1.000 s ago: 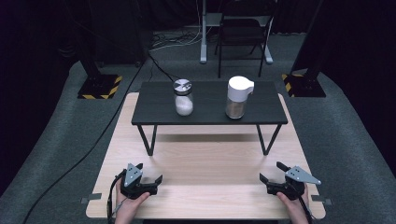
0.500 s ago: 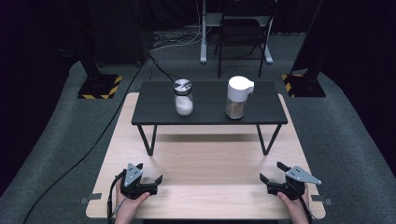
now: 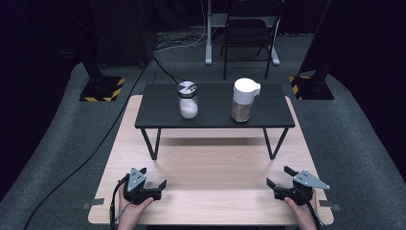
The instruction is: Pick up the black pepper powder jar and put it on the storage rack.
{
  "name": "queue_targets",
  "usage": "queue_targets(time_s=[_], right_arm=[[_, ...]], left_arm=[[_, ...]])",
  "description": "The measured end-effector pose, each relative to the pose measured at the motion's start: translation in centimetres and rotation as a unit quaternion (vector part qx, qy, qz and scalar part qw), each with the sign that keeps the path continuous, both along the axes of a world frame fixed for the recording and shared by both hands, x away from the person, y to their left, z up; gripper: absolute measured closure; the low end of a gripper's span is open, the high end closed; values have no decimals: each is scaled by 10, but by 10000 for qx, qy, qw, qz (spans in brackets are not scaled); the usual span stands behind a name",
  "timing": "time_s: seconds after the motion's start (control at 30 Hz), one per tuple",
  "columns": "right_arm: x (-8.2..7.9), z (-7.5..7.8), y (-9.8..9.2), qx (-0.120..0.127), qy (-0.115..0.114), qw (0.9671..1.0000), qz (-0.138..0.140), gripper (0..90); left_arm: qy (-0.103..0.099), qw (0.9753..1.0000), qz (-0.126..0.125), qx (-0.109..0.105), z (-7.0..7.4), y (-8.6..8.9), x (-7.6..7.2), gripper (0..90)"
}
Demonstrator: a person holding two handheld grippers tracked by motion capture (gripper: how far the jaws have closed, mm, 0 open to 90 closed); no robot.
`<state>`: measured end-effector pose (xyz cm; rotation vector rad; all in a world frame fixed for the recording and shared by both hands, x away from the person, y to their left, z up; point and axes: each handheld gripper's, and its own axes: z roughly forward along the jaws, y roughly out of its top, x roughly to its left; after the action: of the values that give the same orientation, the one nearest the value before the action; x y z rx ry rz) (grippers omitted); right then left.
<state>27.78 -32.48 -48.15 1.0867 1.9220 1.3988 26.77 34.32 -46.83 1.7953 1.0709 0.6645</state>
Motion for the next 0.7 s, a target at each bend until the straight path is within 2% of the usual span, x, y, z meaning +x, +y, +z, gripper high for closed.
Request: queue_targets(time_s=[0.7], right_arm=[[-1, 0, 0, -21, -14, 10000, -15, 91]], left_arm=[[-6, 10000, -7, 0, 0, 0, 0, 56]])
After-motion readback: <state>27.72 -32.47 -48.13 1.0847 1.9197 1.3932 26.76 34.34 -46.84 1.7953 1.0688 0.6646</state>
